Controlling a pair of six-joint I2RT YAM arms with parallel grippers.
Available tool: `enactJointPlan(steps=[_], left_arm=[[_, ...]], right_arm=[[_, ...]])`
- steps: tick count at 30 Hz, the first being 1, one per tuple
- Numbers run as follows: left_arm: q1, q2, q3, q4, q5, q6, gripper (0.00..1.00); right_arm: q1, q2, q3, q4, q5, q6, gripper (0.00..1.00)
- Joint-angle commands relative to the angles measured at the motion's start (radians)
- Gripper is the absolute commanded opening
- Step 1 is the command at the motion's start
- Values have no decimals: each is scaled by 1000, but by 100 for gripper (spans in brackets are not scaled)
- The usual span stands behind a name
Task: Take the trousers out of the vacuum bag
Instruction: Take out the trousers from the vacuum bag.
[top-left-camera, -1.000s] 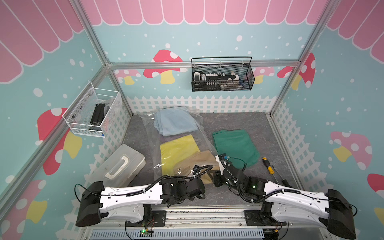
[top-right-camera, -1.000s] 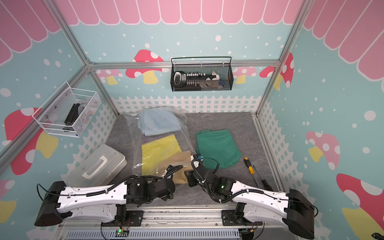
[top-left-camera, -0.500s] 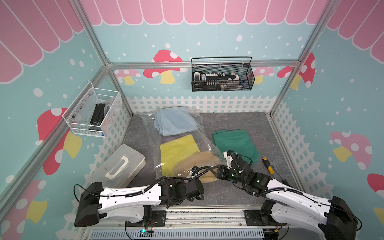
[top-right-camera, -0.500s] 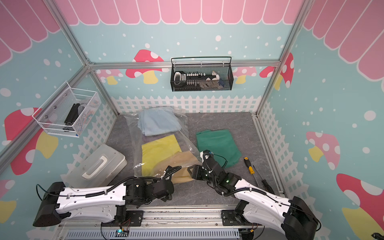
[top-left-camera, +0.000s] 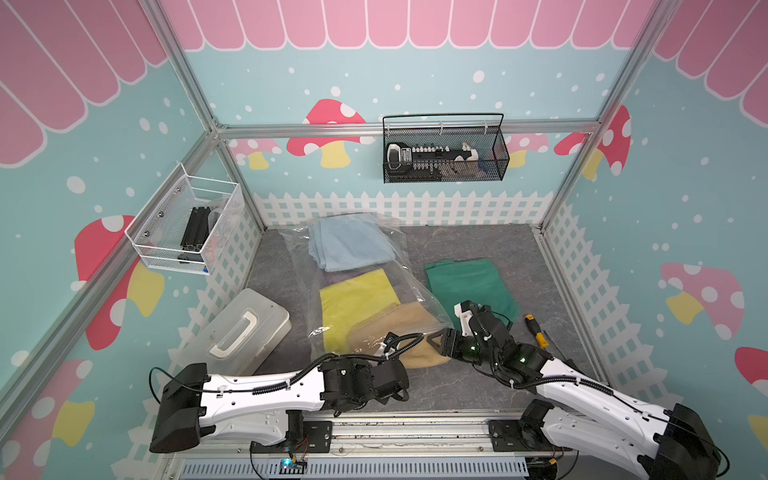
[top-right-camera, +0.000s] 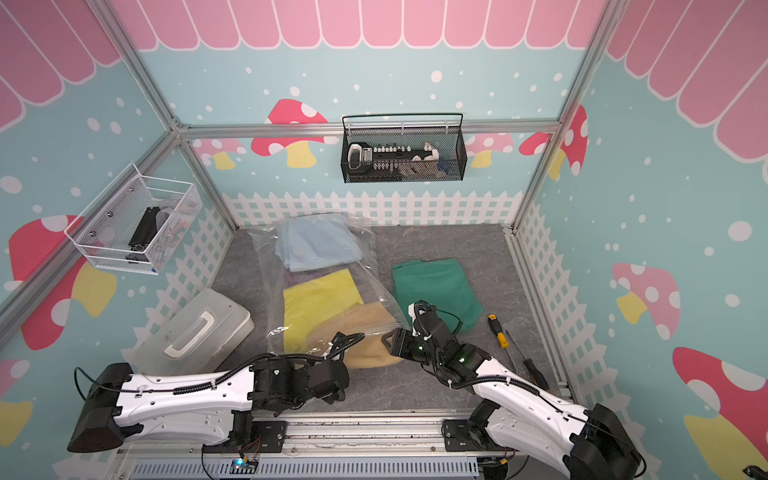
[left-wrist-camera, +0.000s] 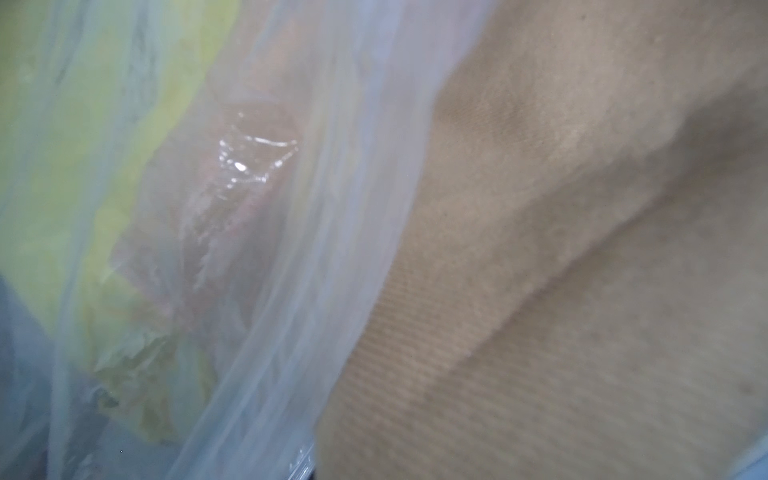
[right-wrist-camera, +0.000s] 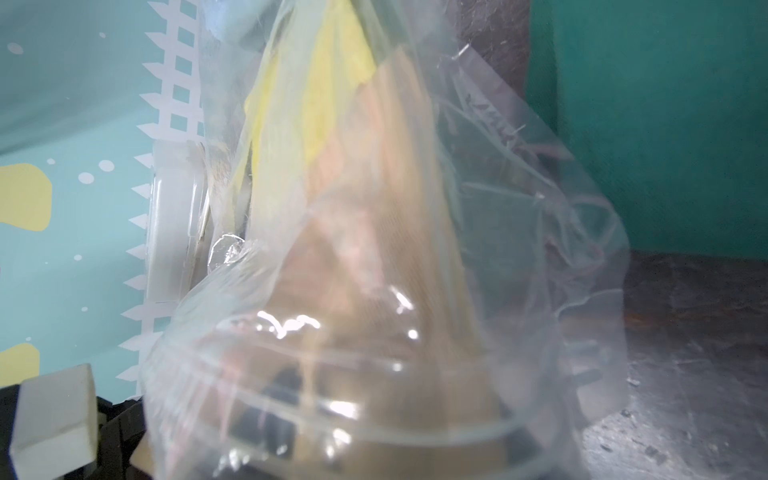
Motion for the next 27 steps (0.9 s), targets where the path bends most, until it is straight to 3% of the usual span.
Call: enactJointPlan(steps=[1, 9, 13, 20, 27], left_arm=[[-3, 7, 4, 15, -26, -22, 0], [-2, 34, 7, 26, -20, -25, 0], [-3, 28, 6, 25, -19, -27, 0], [-4, -13, 15, 15, -4, -15, 0], [-61, 9, 107, -74, -23, 18, 0]], right_arm=[[-8, -4, 7, -39, -44, -2, 65], [-8, 1, 11, -63, -74, -17, 66], [-8, 38, 5, -28, -105, -14, 53], [-8, 43, 52, -35, -107, -43, 19], [-6, 37, 194, -193, -113, -161, 8]])
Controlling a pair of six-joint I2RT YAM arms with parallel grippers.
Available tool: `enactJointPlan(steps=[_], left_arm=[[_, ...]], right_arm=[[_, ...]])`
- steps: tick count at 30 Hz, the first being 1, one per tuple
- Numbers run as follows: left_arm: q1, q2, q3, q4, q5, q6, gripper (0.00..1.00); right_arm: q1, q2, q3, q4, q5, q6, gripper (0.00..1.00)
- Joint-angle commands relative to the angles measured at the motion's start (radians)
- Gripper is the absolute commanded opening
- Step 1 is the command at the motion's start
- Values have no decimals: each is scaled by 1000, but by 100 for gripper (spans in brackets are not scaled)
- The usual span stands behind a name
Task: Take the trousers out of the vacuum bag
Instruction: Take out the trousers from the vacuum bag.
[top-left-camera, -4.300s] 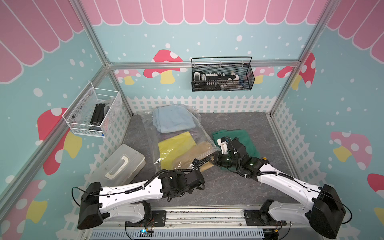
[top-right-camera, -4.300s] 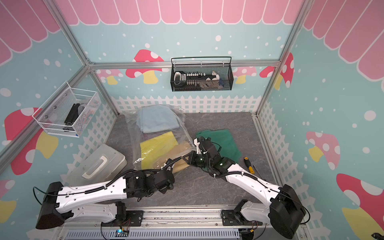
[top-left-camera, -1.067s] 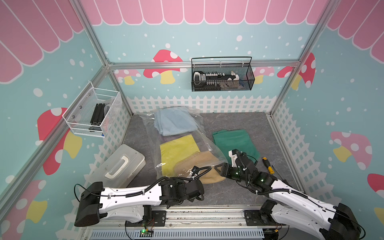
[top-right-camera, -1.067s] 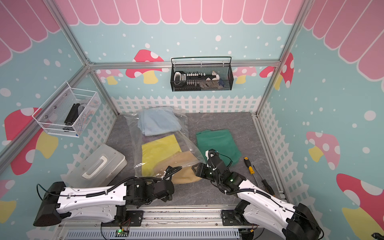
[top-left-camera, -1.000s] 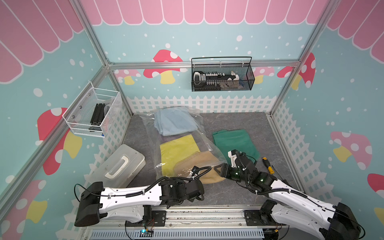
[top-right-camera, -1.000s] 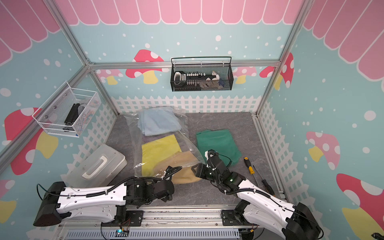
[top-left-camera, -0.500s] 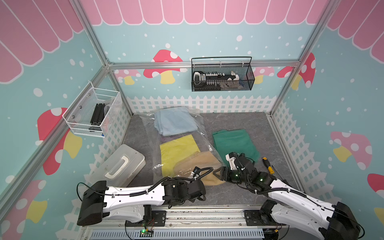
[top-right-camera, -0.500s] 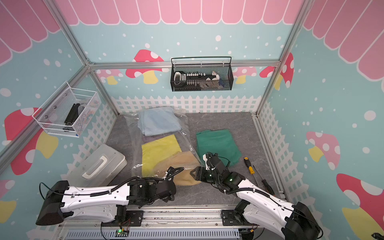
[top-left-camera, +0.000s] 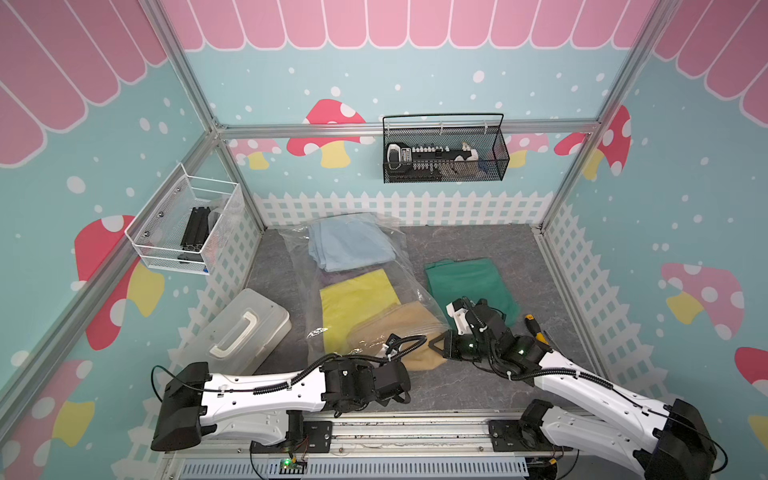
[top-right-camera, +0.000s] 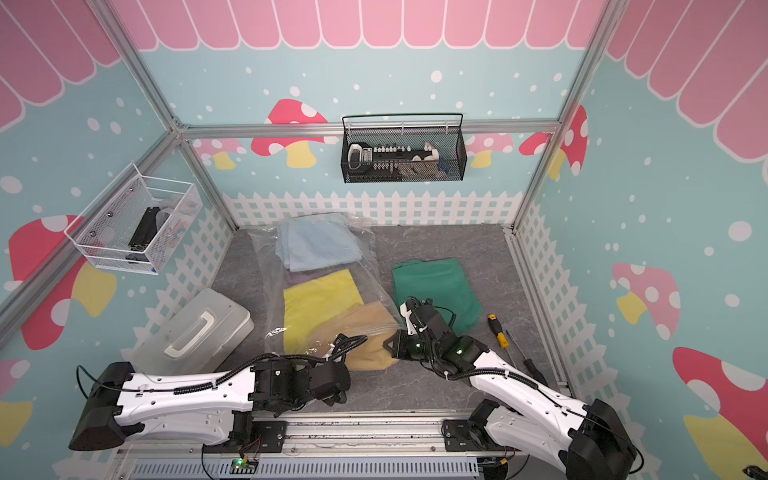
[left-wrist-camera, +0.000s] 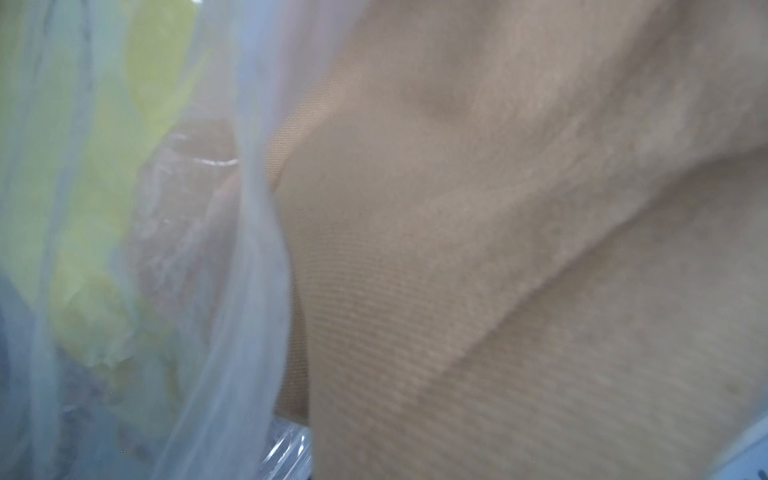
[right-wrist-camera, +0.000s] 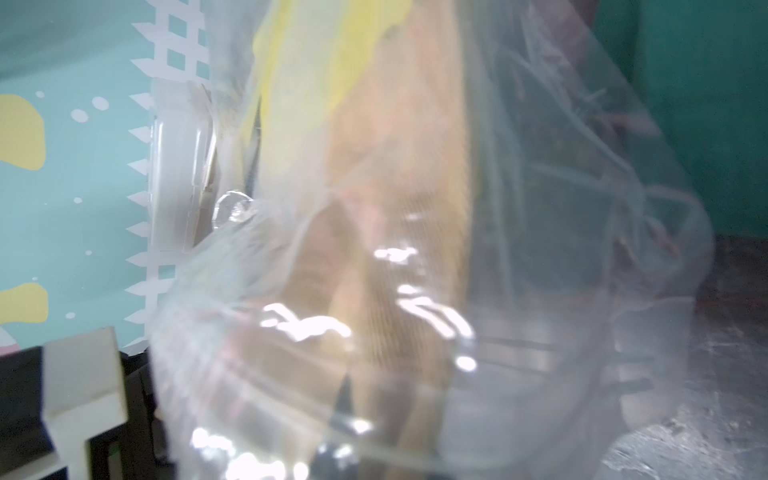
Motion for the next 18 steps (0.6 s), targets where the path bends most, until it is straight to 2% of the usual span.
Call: enactJointPlan(steps=[1, 10, 18], left_arm=[[-36, 8, 83, -43, -25, 10, 0], [-101, 1, 192, -158, -30, 26, 0], [-133, -30, 331, -257, -25, 85, 0]], right_arm=[[-1, -2, 84, -92, -19, -88, 8], [-1, -23, 230, -298, -78, -245, 5], [-1, -17, 389, -446, -226, -425, 4]])
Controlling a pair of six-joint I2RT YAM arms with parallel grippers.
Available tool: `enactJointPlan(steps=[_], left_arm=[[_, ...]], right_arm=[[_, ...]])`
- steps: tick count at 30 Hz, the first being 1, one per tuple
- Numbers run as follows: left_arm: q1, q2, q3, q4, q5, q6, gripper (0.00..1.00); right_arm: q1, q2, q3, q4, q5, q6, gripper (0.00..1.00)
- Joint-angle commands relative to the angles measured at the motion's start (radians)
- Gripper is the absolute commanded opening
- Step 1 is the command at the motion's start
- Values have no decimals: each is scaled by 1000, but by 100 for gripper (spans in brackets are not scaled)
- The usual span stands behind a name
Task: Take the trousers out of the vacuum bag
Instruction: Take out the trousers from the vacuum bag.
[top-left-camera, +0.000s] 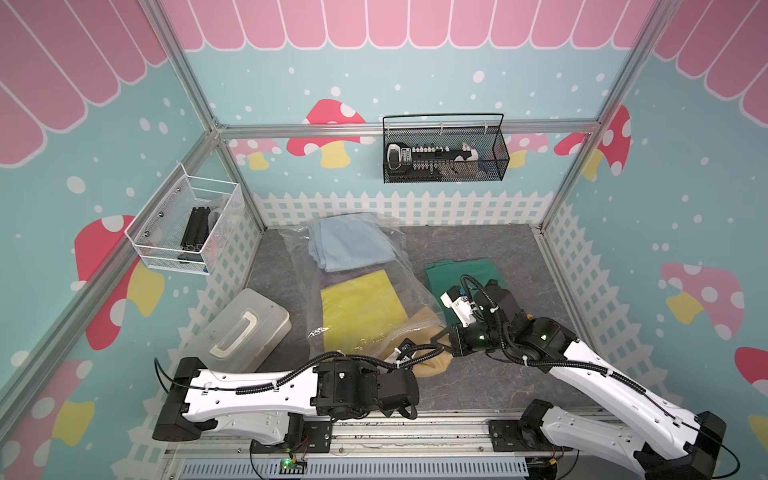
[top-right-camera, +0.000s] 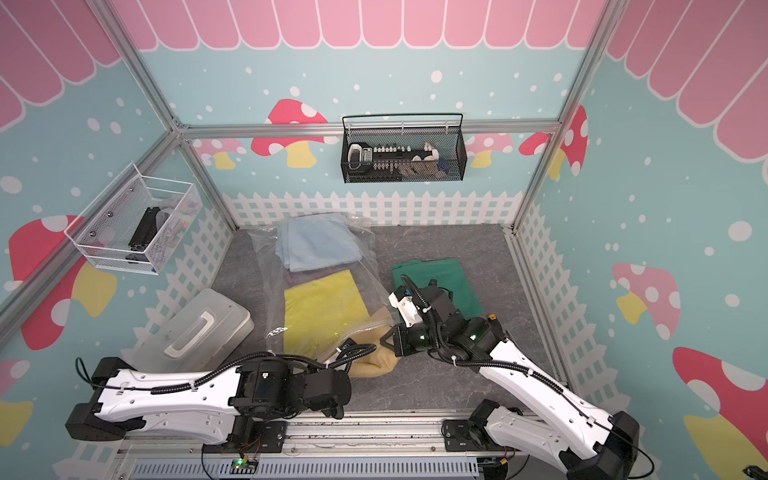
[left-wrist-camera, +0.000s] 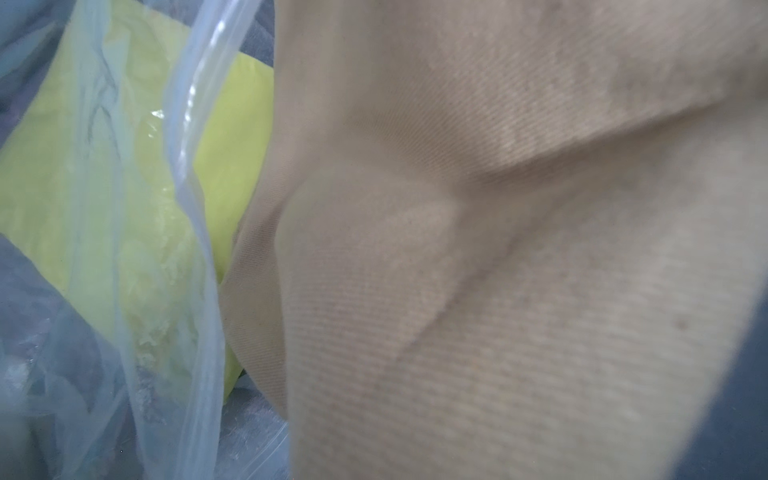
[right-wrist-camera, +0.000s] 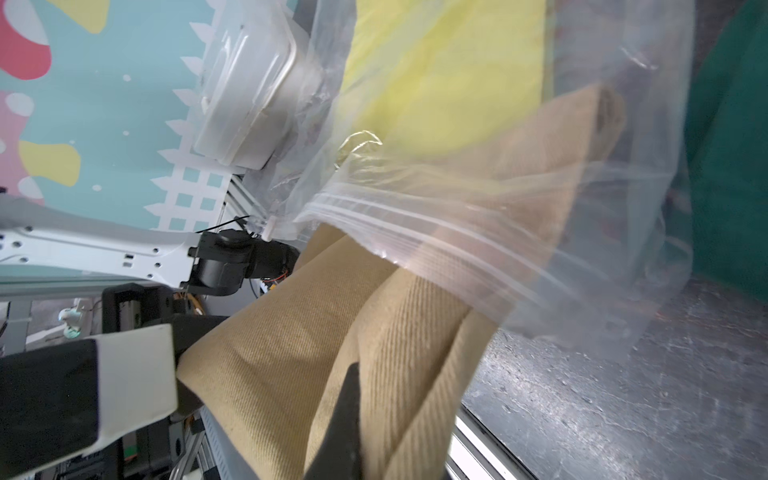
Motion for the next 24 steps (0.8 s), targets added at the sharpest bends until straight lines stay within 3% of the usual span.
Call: enactJointPlan(steps=[1, 17, 24], left_arm=[[-10, -43, 82, -34, -28, 51, 0], [-7, 37, 405, -52, 70, 308, 0], [34, 104, 581, -25, 217, 436, 0]], right_arm=[[-1, -8, 84, -77, -100, -122, 3], [-1, 17, 349, -135, -348, -369, 0], [-4, 40, 520, -132, -289, -396, 0]])
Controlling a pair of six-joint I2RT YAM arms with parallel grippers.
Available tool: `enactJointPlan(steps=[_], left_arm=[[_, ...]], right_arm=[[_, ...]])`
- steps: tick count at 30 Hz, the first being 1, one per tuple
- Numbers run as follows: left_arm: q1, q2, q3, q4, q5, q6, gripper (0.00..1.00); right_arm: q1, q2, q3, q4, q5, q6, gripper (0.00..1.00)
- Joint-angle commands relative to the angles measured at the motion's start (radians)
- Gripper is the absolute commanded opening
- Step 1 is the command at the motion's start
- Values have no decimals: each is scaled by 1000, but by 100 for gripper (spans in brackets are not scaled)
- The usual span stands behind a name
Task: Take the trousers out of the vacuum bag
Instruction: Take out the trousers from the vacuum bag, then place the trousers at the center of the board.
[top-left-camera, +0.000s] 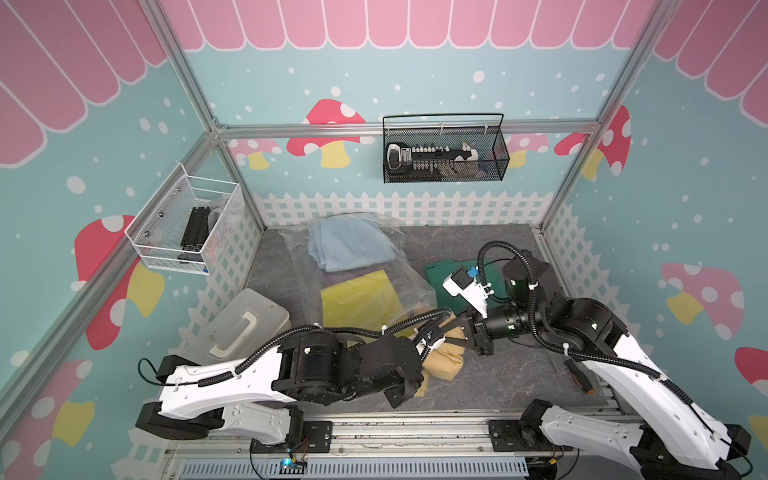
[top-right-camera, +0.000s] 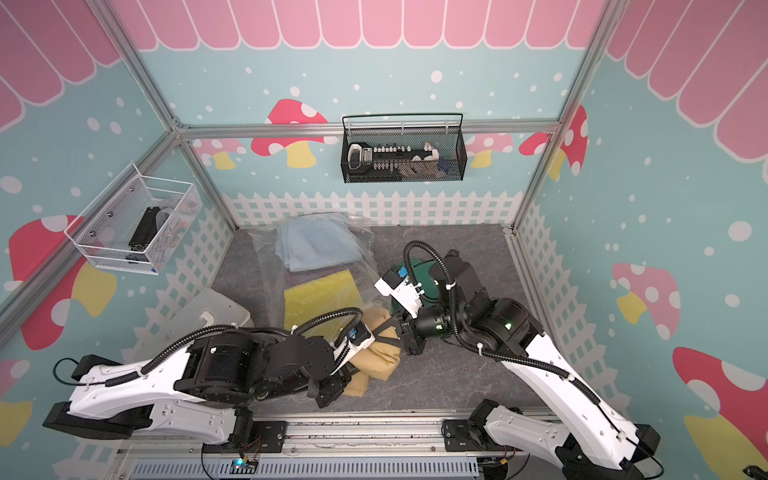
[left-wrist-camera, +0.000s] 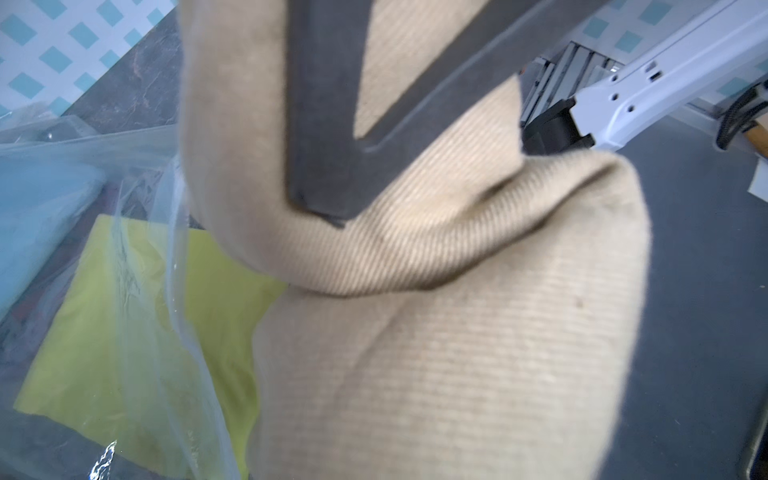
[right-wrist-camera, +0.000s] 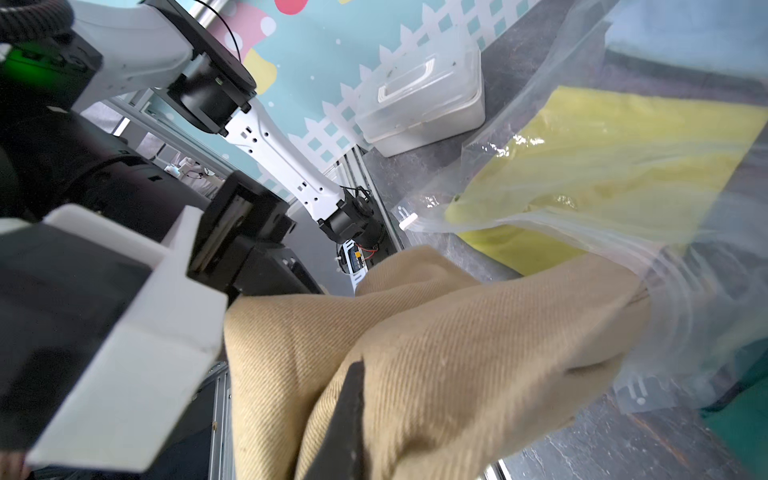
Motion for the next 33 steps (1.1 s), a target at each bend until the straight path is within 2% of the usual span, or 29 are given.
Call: enactJointPlan(steps=[1, 6, 11, 14, 18, 23, 25, 33], left_arm=[[36, 36, 103, 86, 104, 122, 0], [98, 99, 260, 84, 253, 191, 0], [147, 165, 399, 80, 310, 249, 0], [178, 210, 455, 81, 298, 276, 0], [197, 287, 512, 89, 195, 317, 0], [231, 396, 585, 88, 123, 375, 0], [252, 435, 607, 88, 105, 394, 0], [315, 508, 583, 157, 18, 448, 0]], right_arm=[[2, -5, 111, 77, 2, -49, 0], [-11, 0, 215, 76, 113, -23, 0], [-21, 15, 305, 49, 280, -27, 0], [-24, 37, 353, 20, 416, -28, 0], [-28, 63, 384, -9, 621, -18, 0], [-46, 109, 402, -57, 834, 13, 0], [-73, 124, 394, -69, 859, 26, 0], [-251, 153, 310, -35, 711, 65, 0]])
